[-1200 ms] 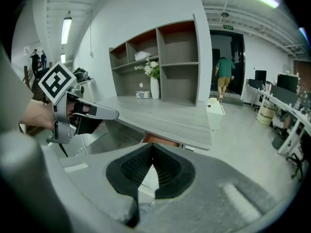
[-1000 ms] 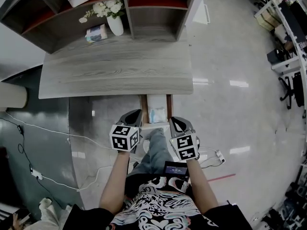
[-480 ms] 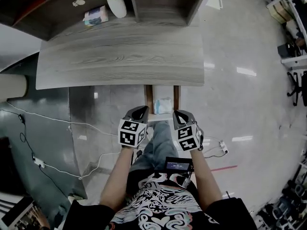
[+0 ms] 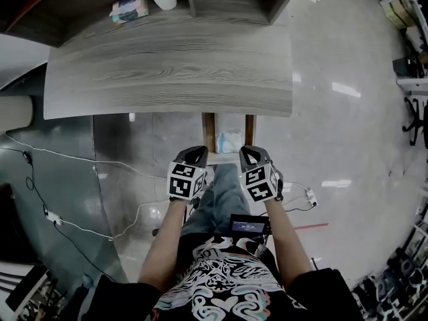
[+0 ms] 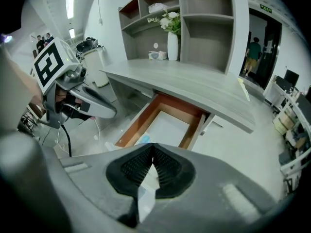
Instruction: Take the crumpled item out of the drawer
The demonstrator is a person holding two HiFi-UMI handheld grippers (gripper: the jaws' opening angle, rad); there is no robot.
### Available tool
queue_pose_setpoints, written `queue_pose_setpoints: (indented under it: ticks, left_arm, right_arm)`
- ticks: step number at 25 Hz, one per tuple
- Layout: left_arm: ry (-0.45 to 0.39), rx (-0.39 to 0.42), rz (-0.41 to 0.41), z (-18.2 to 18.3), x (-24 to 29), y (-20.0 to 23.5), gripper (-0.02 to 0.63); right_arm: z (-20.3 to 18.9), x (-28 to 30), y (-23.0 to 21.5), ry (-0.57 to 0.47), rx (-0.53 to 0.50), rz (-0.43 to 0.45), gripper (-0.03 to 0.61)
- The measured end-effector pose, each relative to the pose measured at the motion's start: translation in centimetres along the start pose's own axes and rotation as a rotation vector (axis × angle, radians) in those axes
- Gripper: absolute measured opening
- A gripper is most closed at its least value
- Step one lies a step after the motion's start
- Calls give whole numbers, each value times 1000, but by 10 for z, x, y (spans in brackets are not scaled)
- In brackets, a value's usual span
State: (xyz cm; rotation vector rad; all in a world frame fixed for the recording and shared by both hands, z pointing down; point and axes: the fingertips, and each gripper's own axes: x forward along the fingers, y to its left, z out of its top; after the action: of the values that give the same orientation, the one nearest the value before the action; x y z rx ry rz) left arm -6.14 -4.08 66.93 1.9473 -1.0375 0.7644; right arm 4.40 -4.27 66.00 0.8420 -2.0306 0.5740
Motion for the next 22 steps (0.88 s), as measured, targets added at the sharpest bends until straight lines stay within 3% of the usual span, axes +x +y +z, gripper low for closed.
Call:
queue_pose_setpoints:
  ticks: [4, 22]
  left_arm:
    - [32, 3, -8, -6, 13, -1, 8]
    - [147, 37, 1, -35, 53, 5, 8]
  right_arm:
    - [-8, 15, 2, 46, -51, 22, 6]
    - [-37, 69, 10, 178, -106, 107, 28]
